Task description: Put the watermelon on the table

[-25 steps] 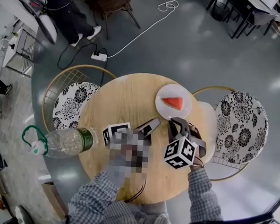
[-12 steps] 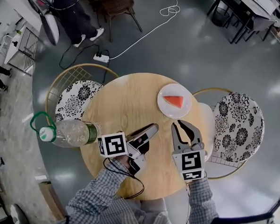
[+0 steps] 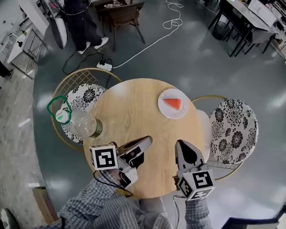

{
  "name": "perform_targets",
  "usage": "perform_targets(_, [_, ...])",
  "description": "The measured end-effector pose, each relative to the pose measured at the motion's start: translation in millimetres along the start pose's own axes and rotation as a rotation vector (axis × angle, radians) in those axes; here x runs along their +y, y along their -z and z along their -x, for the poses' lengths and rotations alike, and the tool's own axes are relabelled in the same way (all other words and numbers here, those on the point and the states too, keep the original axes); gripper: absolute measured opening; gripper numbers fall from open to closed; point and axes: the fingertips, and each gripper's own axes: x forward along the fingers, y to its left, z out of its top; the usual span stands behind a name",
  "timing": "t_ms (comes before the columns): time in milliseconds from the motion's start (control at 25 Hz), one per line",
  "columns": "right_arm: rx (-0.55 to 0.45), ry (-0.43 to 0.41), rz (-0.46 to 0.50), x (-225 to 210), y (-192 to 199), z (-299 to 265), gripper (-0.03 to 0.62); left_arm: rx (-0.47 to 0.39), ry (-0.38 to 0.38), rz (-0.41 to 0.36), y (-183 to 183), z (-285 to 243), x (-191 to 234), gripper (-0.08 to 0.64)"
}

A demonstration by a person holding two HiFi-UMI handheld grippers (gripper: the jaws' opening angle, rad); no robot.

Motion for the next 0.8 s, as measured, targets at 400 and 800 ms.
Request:
perform_targets(400, [-0.079, -0.002, -0.087, 28, -12, 62, 0.008, 0.015, 0.045, -0.121, 33, 43, -62, 0.008])
perform_targets(800, [-0.146, -0.035, -0.146, 41, -23, 94, 0.008, -0.020, 0.079, -0.150, 43, 68, -94, 0.007])
